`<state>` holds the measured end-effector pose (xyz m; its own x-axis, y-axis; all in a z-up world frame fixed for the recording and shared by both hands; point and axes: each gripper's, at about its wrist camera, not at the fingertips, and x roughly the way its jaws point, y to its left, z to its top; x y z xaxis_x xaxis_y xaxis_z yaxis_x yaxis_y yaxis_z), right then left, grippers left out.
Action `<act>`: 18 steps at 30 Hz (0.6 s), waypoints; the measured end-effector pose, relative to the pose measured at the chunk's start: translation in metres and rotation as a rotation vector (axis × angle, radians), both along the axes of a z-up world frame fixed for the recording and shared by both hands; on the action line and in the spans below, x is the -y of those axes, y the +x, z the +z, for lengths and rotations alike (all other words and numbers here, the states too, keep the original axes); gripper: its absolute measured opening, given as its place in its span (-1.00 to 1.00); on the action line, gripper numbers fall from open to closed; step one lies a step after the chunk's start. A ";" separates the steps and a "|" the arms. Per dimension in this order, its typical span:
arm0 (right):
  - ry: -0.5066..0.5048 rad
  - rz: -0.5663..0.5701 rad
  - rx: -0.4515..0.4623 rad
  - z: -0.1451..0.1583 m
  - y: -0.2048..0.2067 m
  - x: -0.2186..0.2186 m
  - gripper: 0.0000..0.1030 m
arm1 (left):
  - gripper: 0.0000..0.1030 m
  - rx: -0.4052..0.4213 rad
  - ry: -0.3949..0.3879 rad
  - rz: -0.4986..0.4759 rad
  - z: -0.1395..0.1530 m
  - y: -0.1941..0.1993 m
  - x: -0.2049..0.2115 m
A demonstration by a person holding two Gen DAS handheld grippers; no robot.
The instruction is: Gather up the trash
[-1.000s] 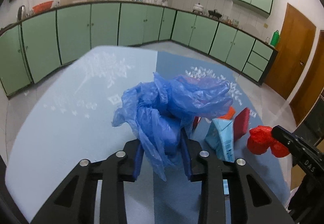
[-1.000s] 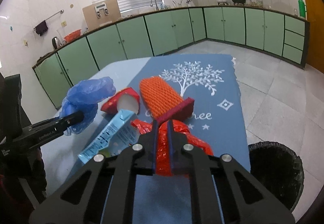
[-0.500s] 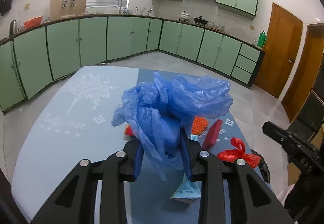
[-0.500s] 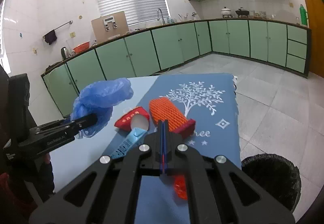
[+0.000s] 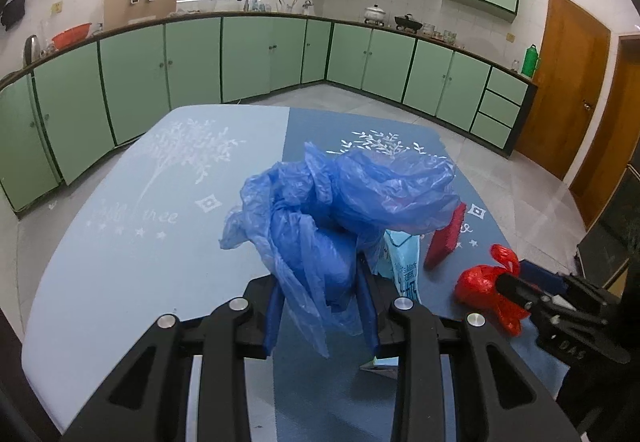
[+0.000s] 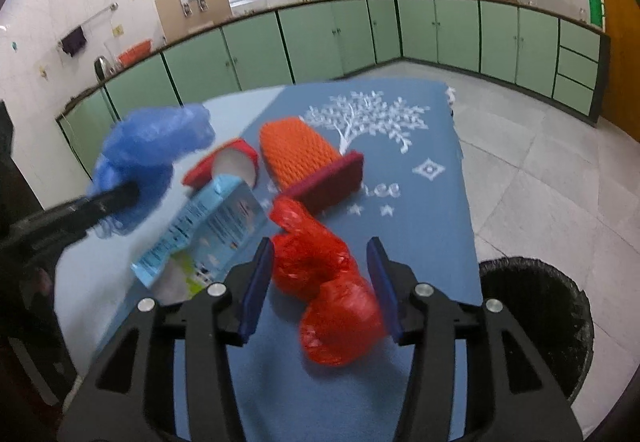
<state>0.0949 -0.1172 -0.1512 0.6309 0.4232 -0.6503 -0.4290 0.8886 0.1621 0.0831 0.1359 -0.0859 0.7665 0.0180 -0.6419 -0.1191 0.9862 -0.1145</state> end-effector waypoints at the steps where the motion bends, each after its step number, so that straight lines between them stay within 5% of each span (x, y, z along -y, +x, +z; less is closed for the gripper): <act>1: 0.002 0.004 -0.008 -0.003 0.001 0.000 -0.20 | -0.38 -0.001 0.000 -0.001 0.000 0.001 0.001; 5: -0.022 0.028 -0.006 -0.004 0.000 -0.003 -0.39 | -0.38 -0.005 -0.002 -0.008 0.000 0.003 0.005; 6: -0.031 0.036 0.000 -0.003 -0.001 -0.003 -0.77 | -0.38 -0.005 -0.002 -0.010 0.000 0.003 0.006; 18: 0.017 0.022 0.106 0.041 -0.012 0.008 -0.77 | -0.38 0.044 0.004 -0.037 0.017 -0.002 0.013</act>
<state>0.0831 -0.1252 -0.1106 0.6866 0.4478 -0.5727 -0.4636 0.8765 0.1296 0.0814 0.1232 -0.0693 0.7941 -0.0082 -0.6077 -0.0774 0.9904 -0.1145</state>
